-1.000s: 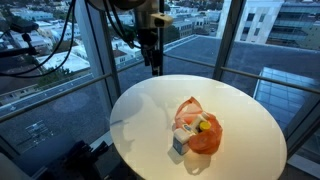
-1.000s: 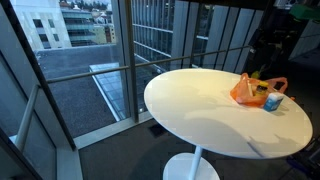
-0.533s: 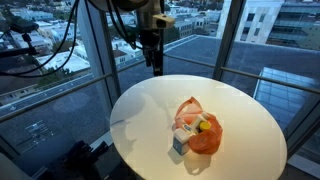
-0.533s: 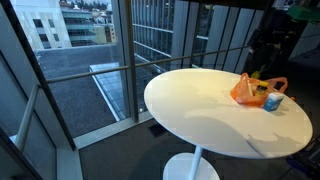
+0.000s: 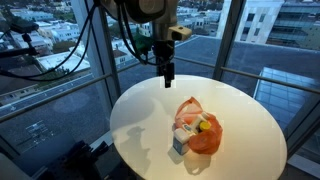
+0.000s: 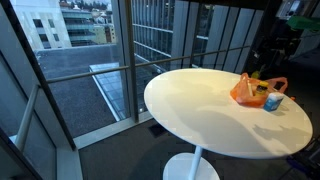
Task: Pick up the mentos container from the table and put it in the orange plastic bag
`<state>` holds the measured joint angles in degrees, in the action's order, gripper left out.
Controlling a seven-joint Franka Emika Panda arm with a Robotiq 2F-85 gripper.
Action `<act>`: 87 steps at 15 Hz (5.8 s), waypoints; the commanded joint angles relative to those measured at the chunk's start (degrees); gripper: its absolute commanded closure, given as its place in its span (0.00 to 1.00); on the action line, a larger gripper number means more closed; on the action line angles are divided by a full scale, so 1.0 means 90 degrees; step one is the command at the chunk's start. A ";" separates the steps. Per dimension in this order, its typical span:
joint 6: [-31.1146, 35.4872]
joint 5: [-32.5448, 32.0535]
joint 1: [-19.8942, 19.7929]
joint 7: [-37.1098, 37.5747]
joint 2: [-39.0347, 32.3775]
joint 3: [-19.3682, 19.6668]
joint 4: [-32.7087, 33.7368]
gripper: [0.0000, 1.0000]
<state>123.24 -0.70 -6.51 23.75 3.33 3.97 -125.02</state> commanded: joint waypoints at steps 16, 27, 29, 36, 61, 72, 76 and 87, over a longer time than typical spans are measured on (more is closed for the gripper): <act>0.0228 -0.0006 -0.0434 -0.1836 -0.0816 0.0759 0.0062 0.00; 0.0360 0.0072 -0.0557 -0.2012 -0.1193 0.0908 0.0020 0.00; 0.0386 0.0093 -0.0578 -0.2083 -0.1258 0.0934 -0.0009 0.00; 0.0945 0.0107 -0.0685 -0.2402 -0.1448 0.0963 -0.0301 0.00; 0.1561 0.0358 -0.0692 -0.2538 -0.1827 0.0873 -0.0355 0.57; 0.0801 0.0511 -0.0428 -0.2275 -0.1475 0.0623 0.0405 0.57; 0.0766 0.0559 -0.0340 -0.2146 -0.1682 0.0556 0.0856 0.57; 0.0797 0.0593 -0.0429 -0.1974 -0.2477 0.0587 0.1556 0.57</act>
<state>132.34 3.35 -9.80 5.38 -16.75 9.18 -114.09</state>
